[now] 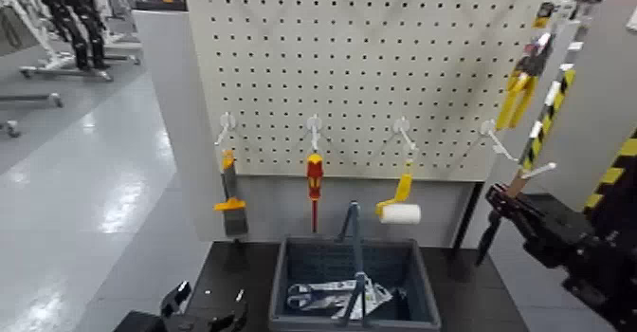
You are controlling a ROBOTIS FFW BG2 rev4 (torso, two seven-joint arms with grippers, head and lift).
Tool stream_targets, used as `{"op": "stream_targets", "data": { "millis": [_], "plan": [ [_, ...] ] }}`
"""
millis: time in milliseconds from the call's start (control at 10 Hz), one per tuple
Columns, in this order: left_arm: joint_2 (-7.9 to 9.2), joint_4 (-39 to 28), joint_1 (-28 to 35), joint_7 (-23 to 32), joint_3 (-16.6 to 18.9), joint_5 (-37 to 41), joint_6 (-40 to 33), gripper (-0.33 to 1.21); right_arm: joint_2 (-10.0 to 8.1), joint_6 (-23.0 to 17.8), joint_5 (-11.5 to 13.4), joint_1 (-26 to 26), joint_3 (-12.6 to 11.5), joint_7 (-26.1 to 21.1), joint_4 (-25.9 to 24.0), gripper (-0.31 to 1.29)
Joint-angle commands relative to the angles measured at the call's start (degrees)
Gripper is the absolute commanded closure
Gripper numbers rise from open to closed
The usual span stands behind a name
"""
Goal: Put the tool with the wooden handle into the crate.
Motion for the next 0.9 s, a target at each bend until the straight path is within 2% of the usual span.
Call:
{"op": "stream_targets", "data": {
  "millis": [100, 400, 600, 900],
  "plan": [
    [0.0, 0.0, 0.0, 0.0, -0.09, 0.09, 0.0, 0.11, 2.07, -1.92, -4.27, 1.35, 0.01, -0.01, 0.38, 1.13],
    [0.0, 0.0, -0.09, -0.09, -0.09, 0.09, 0.0, 0.11, 3.74, -7.01, -9.54, 1.43, 2.56, -0.8, 4.51, 1.13],
    [0.0, 0.0, -0.09, -0.09, -0.18, 0.09, 0.0, 0.11, 4.62, -9.91, -12.44, 0.47, 6.34, -1.42, 8.2, 1.13],
    [0.0, 0.09, -0.17, -0.09, -0.18, 0.09, 0.0, 0.11, 5.76, -13.96, -15.6, -2.34, 11.79, -1.07, 16.64, 1.13]
  ]
}}
